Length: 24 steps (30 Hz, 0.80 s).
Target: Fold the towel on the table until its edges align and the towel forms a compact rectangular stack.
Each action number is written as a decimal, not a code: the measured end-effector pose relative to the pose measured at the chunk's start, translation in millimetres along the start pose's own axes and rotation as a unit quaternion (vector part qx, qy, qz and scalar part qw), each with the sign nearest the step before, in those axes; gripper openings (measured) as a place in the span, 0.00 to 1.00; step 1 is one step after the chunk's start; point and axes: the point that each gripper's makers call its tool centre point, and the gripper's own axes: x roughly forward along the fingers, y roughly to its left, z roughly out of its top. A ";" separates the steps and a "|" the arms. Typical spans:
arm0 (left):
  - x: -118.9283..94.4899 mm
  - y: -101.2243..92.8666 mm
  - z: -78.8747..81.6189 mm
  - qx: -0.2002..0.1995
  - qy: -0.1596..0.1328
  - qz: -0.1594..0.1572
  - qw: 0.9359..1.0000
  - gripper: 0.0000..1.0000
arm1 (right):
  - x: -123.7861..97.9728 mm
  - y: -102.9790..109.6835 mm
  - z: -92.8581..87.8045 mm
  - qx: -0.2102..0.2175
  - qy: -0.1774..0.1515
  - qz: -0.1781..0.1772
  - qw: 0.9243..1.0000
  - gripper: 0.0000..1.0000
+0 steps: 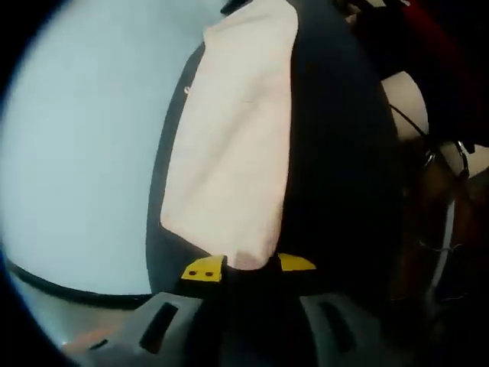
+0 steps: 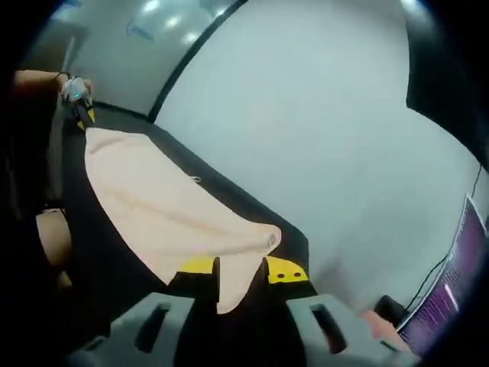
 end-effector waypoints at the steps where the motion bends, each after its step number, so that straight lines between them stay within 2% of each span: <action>1: 1.5 -3.8 0.4 0.006 0.000 -0.005 1.000 0.10 | 0.3 0.7 -2.3 -0.020 0.007 0.008 1.000 0.19; 2: 1.5 -7.5 1.5 0.012 0.000 -0.007 1.000 0.01 | 1.2 5.2 -8.8 -0.049 0.024 0.026 0.998 0.19; 3: 0.9 -9.9 2.7 0.018 -0.002 -0.006 1.000 0.01 | 1.6 11.2 -17.4 -0.076 0.044 0.042 0.995 0.19; 4: -0.5 -9.4 3.0 0.020 -0.003 -0.001 1.000 0.01 | 2.9 12.1 -23.7 -0.102 0.055 0.041 0.992 0.19; 5: -3.0 -8.1 3.8 0.016 -0.009 0.001 1.000 0.00 | 4.8 14.4 -30.8 -0.135 0.064 0.046 0.988 0.17; 6: -4.5 -8.0 5.4 0.005 -0.017 0.001 1.000 0.00 | 6.8 21.3 -40.3 -0.171 0.077 0.066 0.980 0.13; 9: -15.7 3.6 5.9 -0.029 -0.046 0.029 0.998 0.00 | 15.3 39.3 -57.8 -0.227 0.092 0.097 0.965 0.05; 10: -20.3 6.9 4.2 -0.041 -0.050 0.036 0.997 0.00 | 18.6 46.8 -61.2 -0.234 0.095 0.108 0.962 0.06; 12: -30.1 13.2 1.2 -0.061 -0.059 0.050 0.995 0.00 | 24.4 55.3 -79.4 -0.235 0.124 0.131 0.955 0.06; 14: -40.3 12.9 -1.2 -0.070 -0.062 0.049 0.994 0.00 | 34.4 58.3 -93.7 -0.282 0.144 0.137 0.939 0.11; 15: -44.0 12.3 -3.4 -0.070 -0.063 0.049 0.994 0.00 | 39.3 56.2 -98.8 -0.289 0.151 0.136 0.935 0.13; 19: -55.4 6.1 -2.7 -0.059 -0.060 0.054 0.995 0.00 | 55.2 43.0 -99.6 -0.261 0.146 0.135 0.945 0.13; 21: -52.2 -0.5 -2.6 -0.054 -0.060 0.046 0.996 0.00 | 60.0 43.1 -99.4 -0.249 0.141 0.143 0.947 0.12; 23: -48.1 -2.7 -6.7 -0.044 -0.056 0.046 0.996 0.00 | 63.1 49.6 -104.3 -0.246 0.141 0.159 0.946 0.02; 24: -47.7 -2.5 -5.9 -0.045 -0.056 0.046 0.996 0.00 | 63.5 52.7 -107.5 -0.246 0.144 0.162 0.945 0.00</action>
